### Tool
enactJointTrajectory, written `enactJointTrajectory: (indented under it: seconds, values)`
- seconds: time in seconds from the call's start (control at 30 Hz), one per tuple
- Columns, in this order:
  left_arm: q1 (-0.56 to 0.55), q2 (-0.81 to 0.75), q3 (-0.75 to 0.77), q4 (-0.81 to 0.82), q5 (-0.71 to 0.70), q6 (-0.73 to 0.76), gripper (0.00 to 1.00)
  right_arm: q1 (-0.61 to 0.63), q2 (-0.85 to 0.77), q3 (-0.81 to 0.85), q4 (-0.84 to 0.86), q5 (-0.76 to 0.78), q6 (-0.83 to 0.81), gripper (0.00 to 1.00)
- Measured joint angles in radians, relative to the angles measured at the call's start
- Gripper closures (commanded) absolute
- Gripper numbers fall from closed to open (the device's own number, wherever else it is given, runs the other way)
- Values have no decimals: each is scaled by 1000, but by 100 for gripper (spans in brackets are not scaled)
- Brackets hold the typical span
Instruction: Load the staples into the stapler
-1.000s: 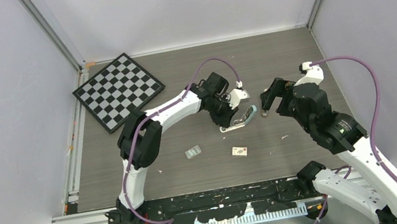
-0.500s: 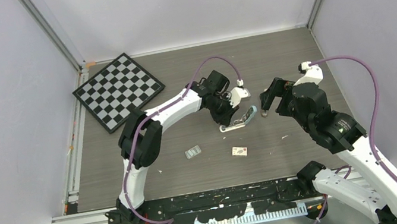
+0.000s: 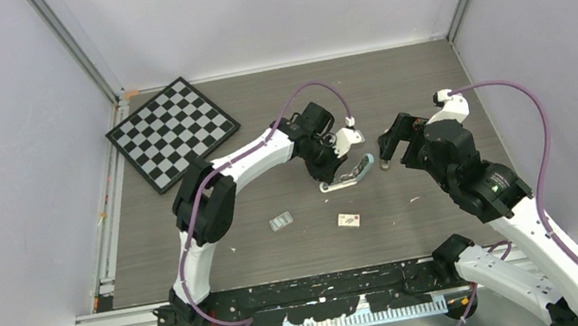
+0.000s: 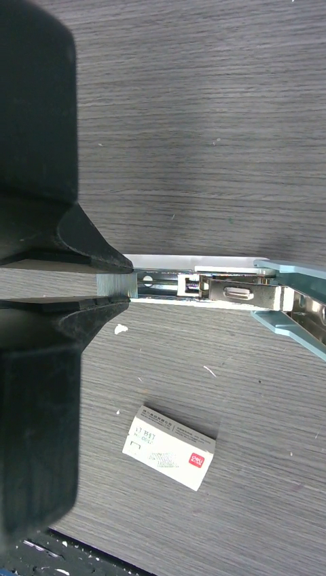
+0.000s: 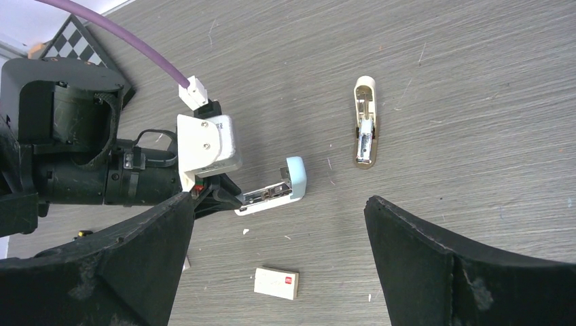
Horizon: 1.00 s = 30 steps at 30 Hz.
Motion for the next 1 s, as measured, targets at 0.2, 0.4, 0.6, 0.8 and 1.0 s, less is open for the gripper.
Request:
enactJointTrajectory:
  seconds: [0.2,0.4,0.6,0.8,1.0]
  values:
    - [0,0,0,-3,0,15,85,0,0,0,0,0,0,0]
    - [0,7,0,-3,0,19,85,0,0,0,0,0,0,0]
    - [-2,13,0,-3,-2,23,85,0,0,0,0,0,0,0]
    - [-6,15,1,-7,-8,32,85,0,0,0,0,0,0,1]
    - [-8,18,5,-11,-15,44,83,0,0,0,0,0,0,0]
